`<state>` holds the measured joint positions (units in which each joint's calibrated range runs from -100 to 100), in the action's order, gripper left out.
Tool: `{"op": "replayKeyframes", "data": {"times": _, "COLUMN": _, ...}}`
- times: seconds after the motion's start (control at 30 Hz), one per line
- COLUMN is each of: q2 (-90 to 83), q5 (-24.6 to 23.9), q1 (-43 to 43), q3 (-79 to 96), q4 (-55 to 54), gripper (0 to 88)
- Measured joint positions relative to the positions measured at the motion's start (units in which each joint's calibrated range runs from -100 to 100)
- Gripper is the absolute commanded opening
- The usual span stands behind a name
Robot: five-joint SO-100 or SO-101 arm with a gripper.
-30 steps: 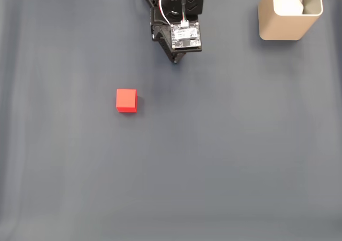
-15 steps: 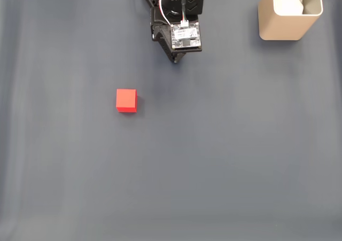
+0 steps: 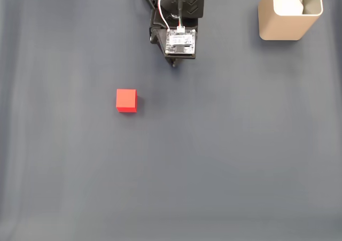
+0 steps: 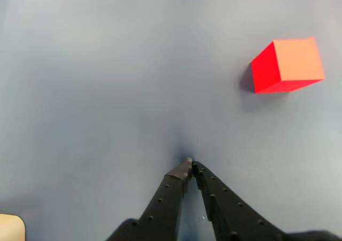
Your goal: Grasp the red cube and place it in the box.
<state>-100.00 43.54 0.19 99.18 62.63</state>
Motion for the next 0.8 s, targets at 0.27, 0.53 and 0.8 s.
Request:
{"op": "replayKeyframes", "data": {"times": 0.27, "q2": 0.62, "q5": -1.37, "q1": 0.0, "q3": -2.64, "q4": -6.09, "gripper": 0.2}}
{"op": "replayKeyframes", "data": {"times": 0.53, "q2": 1.16, "q5": -2.1, "q1": 0.0, "q3": -7.29, "q4": -7.64, "gripper": 0.2}}
{"op": "replayKeyframes", "data": {"times": 0.8, "q2": 3.3, "q5": -2.3, "q1": 0.6, "q3": -13.21, "q4": -8.53, "gripper": 0.2}}
